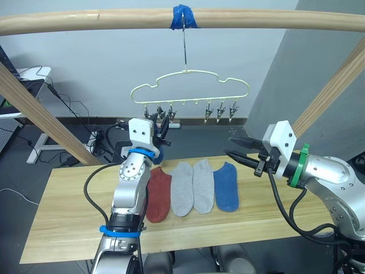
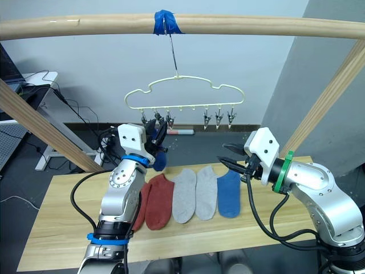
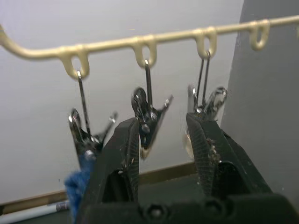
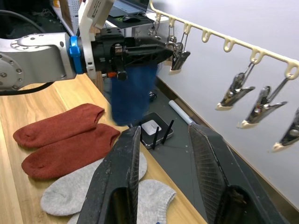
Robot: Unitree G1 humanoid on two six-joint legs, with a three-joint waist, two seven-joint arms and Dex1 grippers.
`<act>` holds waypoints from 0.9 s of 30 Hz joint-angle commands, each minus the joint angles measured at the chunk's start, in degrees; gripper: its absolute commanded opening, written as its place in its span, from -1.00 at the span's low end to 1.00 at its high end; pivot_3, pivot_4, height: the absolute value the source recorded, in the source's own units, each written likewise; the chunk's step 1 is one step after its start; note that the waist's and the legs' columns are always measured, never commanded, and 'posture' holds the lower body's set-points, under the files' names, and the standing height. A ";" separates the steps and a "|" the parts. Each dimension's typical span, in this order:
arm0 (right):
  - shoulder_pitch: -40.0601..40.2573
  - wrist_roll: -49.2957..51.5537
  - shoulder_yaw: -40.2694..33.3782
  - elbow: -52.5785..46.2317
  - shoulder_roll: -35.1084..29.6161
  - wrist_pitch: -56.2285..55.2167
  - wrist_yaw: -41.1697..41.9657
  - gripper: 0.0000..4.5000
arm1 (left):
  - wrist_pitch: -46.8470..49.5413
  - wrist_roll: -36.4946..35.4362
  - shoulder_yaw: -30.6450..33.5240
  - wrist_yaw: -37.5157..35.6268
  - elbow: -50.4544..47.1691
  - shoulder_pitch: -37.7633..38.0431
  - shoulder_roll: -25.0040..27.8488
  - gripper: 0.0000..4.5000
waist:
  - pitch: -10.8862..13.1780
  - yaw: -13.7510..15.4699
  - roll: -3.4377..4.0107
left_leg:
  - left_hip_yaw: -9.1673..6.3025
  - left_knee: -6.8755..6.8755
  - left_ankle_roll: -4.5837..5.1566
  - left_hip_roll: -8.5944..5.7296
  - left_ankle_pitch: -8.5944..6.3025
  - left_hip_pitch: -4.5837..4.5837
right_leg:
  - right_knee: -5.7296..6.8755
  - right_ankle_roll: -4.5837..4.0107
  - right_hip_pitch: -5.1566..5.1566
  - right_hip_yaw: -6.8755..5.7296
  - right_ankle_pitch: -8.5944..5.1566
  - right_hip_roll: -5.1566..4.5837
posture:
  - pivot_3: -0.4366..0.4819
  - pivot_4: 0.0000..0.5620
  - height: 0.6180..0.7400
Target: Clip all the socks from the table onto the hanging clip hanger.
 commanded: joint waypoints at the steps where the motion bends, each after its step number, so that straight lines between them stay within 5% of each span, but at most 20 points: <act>1: -0.35 1.44 -1.72 -2.15 -0.76 -0.46 -0.11 -0.24 | -1.84 0.28 0.74 0.31 -0.49 -1.31 0.05 -0.22 | 0.00 -0.02 0.00 | 0.00 0.00 0.00 0.00 0.00 0.00 | 0.00 0.00 0.00 0.00 0.00 0.00 | -0.62 -0.22 1.00; 27: -0.50 3.64 -1.94 -1.52 -1.82 -0.44 0.40 -0.24 | -2.12 0.11 1.41 0.15 1.06 -3.18 -0.08 -0.22 | 0.17 0.01 -0.11 | -0.01 0.00 0.00 0.00 0.00 -0.01 | -0.02 0.00 0.00 -0.01 0.00 0.00 | -0.60 -0.20 1.00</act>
